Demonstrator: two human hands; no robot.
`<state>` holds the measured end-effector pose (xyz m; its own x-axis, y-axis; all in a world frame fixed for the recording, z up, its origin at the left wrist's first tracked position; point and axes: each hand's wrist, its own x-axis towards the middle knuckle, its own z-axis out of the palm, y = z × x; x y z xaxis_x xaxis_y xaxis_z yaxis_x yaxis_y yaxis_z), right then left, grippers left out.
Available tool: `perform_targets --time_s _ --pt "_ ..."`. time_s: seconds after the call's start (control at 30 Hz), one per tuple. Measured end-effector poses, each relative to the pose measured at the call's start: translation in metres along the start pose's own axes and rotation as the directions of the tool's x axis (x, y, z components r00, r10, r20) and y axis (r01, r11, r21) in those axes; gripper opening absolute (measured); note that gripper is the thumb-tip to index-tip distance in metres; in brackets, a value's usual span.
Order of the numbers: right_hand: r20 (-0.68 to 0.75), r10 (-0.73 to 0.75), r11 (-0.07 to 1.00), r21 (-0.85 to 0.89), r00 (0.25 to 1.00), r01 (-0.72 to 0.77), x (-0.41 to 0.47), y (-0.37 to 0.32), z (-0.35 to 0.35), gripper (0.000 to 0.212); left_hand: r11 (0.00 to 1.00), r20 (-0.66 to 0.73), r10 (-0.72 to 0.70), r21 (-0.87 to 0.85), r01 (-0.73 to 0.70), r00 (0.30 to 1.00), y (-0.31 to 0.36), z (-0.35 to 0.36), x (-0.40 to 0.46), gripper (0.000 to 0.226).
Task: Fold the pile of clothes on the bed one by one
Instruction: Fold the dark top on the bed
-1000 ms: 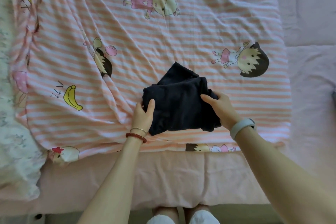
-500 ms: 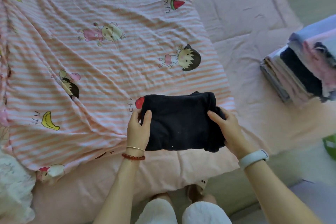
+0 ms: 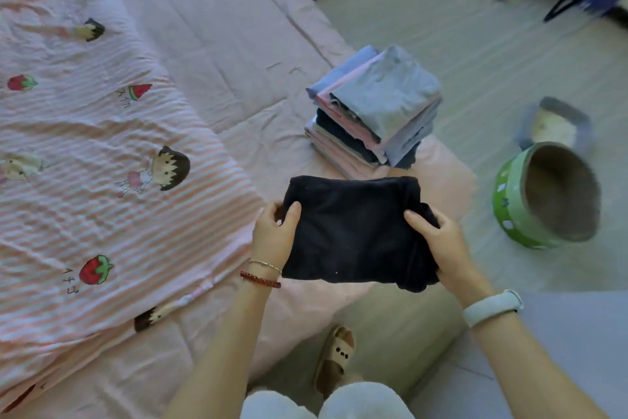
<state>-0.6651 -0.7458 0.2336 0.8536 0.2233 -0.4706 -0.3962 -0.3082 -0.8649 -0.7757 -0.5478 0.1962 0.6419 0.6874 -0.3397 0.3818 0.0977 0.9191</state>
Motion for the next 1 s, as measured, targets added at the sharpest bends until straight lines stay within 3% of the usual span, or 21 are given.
perform_targets --time_s 0.2,0.4,0.67,1.0 --pt "-0.092 -0.038 0.999 0.029 0.995 0.041 0.038 -0.042 -0.107 0.01 1.0 0.1 0.026 -0.02 -0.024 0.995 0.05 0.111 0.0 0.02" --pt "-0.064 -0.124 0.992 -0.014 0.99 0.123 0.099 -0.097 -0.146 0.003 0.996 0.104 0.038 -0.08 -0.03 0.994 0.097 0.167 0.034 0.018" --pt "0.089 -0.096 0.979 -0.172 0.991 0.111 0.238 -0.171 -0.127 0.009 0.996 -0.016 -0.065 -0.054 0.064 0.998 0.128 0.209 0.132 0.024" --pt "0.304 -0.147 0.923 -0.299 0.941 0.241 0.35 -0.201 -0.075 0.016 0.995 -0.354 -0.097 -0.023 0.095 0.93 0.127 0.227 0.205 0.019"
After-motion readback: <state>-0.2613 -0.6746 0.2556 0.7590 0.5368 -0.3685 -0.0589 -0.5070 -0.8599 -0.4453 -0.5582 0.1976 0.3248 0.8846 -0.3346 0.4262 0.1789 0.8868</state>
